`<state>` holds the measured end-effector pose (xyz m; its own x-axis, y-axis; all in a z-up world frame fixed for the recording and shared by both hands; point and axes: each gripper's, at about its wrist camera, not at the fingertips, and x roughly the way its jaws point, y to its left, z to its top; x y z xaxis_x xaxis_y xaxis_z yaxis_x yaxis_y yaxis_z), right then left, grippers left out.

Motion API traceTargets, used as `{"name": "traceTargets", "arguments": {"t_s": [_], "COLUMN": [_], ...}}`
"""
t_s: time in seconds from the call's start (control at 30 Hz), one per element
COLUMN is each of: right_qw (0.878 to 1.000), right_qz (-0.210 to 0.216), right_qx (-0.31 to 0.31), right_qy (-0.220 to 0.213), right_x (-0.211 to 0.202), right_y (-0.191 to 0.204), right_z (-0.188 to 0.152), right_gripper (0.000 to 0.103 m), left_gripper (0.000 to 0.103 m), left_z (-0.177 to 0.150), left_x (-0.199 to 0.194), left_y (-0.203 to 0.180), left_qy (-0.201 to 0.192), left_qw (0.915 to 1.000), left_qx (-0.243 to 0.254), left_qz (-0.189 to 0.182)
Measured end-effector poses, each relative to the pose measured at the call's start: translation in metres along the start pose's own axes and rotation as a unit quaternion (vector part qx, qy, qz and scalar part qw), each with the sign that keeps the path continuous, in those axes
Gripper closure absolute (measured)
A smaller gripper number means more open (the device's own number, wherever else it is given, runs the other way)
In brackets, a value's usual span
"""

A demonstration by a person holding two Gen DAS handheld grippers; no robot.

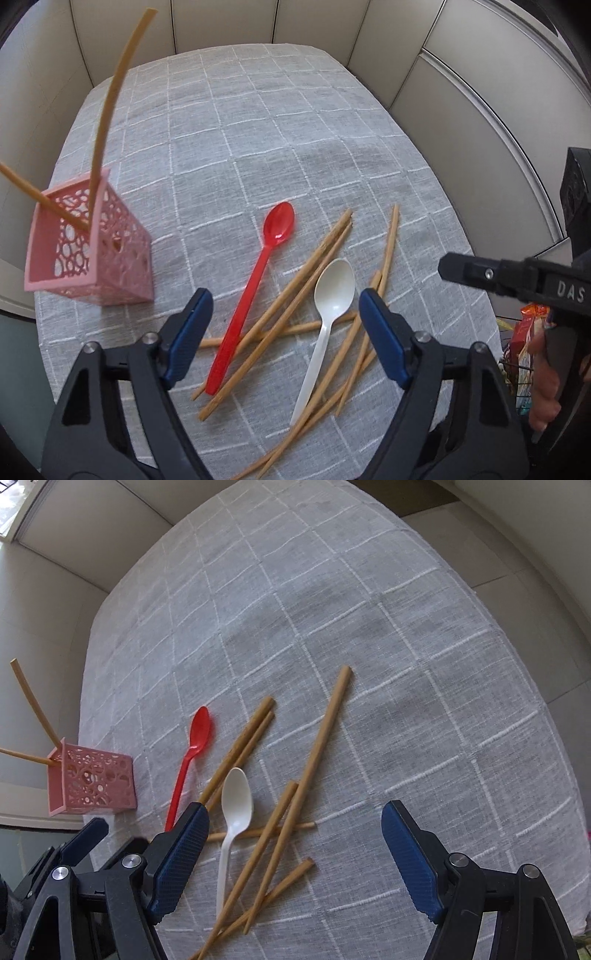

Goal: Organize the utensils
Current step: 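Grasp the red spoon with the left gripper while the right gripper grasps the white spoon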

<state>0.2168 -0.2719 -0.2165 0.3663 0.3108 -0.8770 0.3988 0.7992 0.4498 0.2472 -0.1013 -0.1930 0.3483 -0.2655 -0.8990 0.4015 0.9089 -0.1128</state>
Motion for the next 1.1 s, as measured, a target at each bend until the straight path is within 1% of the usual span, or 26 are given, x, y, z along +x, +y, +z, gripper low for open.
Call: {"name": "traceTargets", "arguments": {"t_s": [0.03,0.07,0.1,0.13,0.23,0.33,0.5,0.57,0.6,0.7,0.83,0.93,1.03,1.1], "right_qw": [1.0,1.0,1.0,1.0,0.998,0.998,0.998,0.998,0.998,0.998,0.998,0.998,0.998,0.997], "right_qz": [0.002,0.007,0.014,0.021,0.039,0.044,0.036,0.03,0.028,0.022,0.019,0.023,0.03,0.039], "right_qx": [0.002,0.005,0.007,0.01,0.024,0.035,0.025,0.018,0.015,0.008,-0.003,-0.012,-0.022,-0.026], "right_qy": [0.003,0.006,0.011,0.017,0.03,0.039,0.047,0.049,0.05,0.053,0.052,0.049,0.049,0.053], "right_x": [0.001,0.002,0.003,0.005,0.009,0.013,0.021,0.024,0.026,0.031,0.037,0.045,0.052,0.057], "right_y": [-0.003,-0.005,-0.007,-0.009,-0.016,-0.022,-0.019,-0.016,-0.014,-0.009,-0.005,0.004,0.013,0.017], "right_z": [0.001,0.001,0.001,0.002,0.003,0.005,0.012,0.012,0.013,0.014,0.013,0.015,0.017,0.019], "right_gripper": [0.022,0.022,0.022,0.022,0.022,0.022,0.022,0.022,0.022,0.022,0.025,0.03,0.039,0.047], "left_gripper": [0.036,0.039,0.046,0.051,0.054,0.06,0.061,0.061,0.062,0.073,0.074,0.074,0.074,0.074], "left_z": [0.004,0.009,0.013,0.018,0.028,0.035,0.041,0.043,0.044,0.048,0.047,0.044,0.04,0.036], "left_x": [0.007,0.015,0.023,0.03,0.05,0.067,0.086,0.092,0.093,0.091,0.085,0.07,0.051,0.039], "left_y": [-0.003,-0.005,-0.006,-0.007,-0.007,-0.004,-0.001,0.001,0.001,0.002,0.003,0.002,0.005,0.004], "left_qy": [-0.003,-0.002,0.0,0.001,0.0,0.007,0.01,0.016,0.014,0.008,0.007,-0.007,-0.021,-0.029], "left_qw": [1.0,1.0,0.9999,0.9999,0.9996,0.9993,0.9989,0.9984,0.9983,0.9978,0.9985,0.9983,0.9986,0.9986], "left_qx": [0.002,0.006,0.009,0.01,0.017,0.022,0.028,0.031,0.031,0.031,0.021,0.027,0.026,0.027], "left_qz": [0.002,0.004,0.007,0.01,0.024,0.03,0.036,0.044,0.047,0.058,0.05,0.052,0.041,0.034]}}
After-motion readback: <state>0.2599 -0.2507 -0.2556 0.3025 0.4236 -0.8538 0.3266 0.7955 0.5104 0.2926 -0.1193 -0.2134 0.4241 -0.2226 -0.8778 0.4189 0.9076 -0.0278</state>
